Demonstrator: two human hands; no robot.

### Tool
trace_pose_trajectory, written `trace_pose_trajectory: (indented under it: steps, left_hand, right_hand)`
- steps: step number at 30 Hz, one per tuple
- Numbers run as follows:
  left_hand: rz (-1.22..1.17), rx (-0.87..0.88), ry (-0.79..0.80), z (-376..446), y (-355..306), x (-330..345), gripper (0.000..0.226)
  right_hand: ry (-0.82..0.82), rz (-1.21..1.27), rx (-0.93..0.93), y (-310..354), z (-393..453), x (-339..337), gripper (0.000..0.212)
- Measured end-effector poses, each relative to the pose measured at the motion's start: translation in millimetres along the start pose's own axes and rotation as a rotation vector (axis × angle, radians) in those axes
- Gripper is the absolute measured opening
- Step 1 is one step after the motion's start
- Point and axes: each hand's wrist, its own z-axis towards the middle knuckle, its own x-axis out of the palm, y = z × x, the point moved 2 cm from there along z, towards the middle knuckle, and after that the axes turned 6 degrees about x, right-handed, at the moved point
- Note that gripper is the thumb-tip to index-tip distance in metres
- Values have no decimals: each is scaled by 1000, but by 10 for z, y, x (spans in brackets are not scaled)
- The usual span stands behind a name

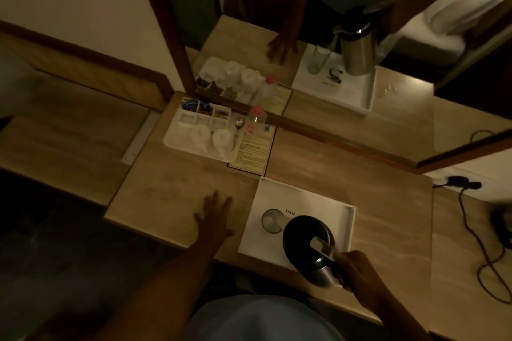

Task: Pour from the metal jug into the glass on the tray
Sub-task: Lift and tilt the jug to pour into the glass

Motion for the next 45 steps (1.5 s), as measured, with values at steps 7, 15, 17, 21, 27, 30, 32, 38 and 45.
trace_pose_trajectory:
  steps: [7,15,17,21,27,30,32,38,45]
  left_hand:
    - [18,8,0,1,25,-7,103]
    - [14,1,-2,6,42,-17,104]
    - [15,2,-5,5,47,-13,104]
    - [20,3,-4,9,47,-5,105]
    - [0,7,-17,11,43,-2,105]
    - [0,6,-16,3,48,-3,105]
    - [3,1,-15,1,45,-3,105]
    - [12,0,-5,9,35,-18,106]
    - [-4,6,-8,8,52,-5,105]
  right_hand:
    - [40,-115,97,192,91,-40,56]
    - [79,-251,114,277,179,-76,60]
    - [83,-262,106,272,197,-94,72]
    - [87,-327,102,301,228,-97,72]
    - [93,-378,177,326,328,-77,58]
    - [95,-407,212,345,363,-71,52]
    - [87,-424,226,375,383,-65,52]
    - [80,-449,265,459,436,-47,54]
    - [92,-470,284,505,458,-48,54]
